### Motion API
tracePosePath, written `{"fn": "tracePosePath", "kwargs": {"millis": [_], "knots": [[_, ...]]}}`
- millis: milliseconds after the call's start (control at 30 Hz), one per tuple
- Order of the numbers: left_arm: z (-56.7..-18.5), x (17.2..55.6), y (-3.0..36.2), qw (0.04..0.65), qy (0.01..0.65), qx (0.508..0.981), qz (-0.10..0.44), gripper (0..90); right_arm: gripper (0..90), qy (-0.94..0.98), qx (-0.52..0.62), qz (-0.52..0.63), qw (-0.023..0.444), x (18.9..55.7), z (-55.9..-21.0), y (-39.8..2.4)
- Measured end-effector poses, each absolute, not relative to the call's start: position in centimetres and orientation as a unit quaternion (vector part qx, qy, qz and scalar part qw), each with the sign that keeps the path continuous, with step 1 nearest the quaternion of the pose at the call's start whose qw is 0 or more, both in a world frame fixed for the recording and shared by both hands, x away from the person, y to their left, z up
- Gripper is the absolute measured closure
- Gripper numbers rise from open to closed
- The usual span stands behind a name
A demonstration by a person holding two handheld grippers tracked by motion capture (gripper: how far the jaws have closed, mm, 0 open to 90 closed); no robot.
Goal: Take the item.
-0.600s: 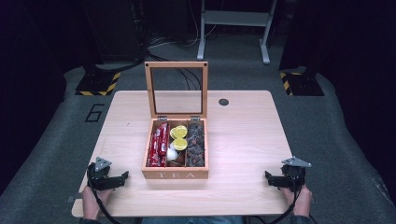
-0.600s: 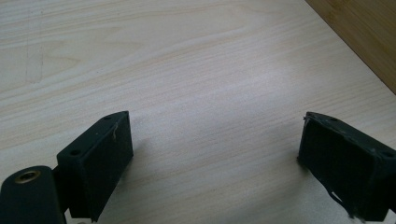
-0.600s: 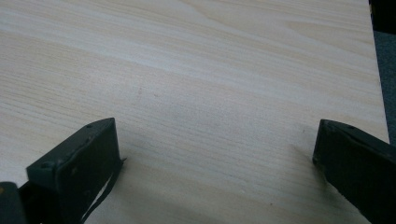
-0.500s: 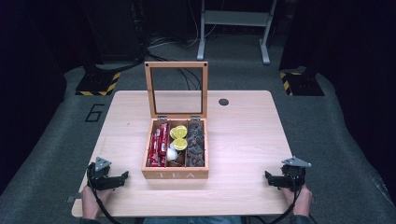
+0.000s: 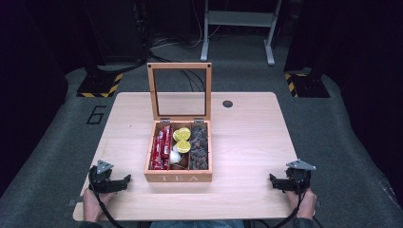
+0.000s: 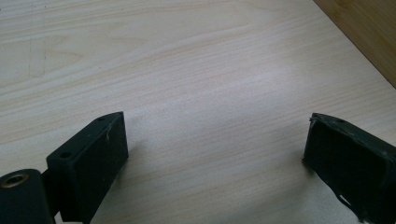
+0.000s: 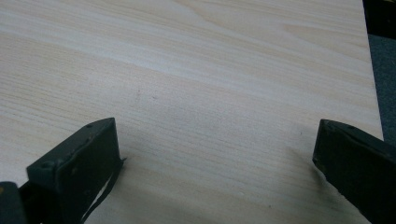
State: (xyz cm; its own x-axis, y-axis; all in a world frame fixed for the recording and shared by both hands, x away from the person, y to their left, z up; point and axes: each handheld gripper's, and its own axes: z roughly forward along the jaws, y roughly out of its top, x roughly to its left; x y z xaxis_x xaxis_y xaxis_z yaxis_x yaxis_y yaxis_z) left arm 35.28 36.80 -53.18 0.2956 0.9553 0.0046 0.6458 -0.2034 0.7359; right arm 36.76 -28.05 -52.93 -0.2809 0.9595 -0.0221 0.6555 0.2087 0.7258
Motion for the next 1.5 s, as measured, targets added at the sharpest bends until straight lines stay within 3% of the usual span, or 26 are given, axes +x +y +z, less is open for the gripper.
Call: {"fn": "tracePosePath", "kwargs": {"millis": [667,1500], "knots": [[-51.6,35.0,35.6,0.345,0.521,0.749,0.221,3.3,0.1,0.737,0.55,0.312,0.238,36.9,-53.0,-28.2],[-45.5,34.4,33.9,0.376,0.478,0.756,0.241,4.5,0.6,0.735,0.552,0.317,0.234,37.0,-53.0,-28.2]]}}
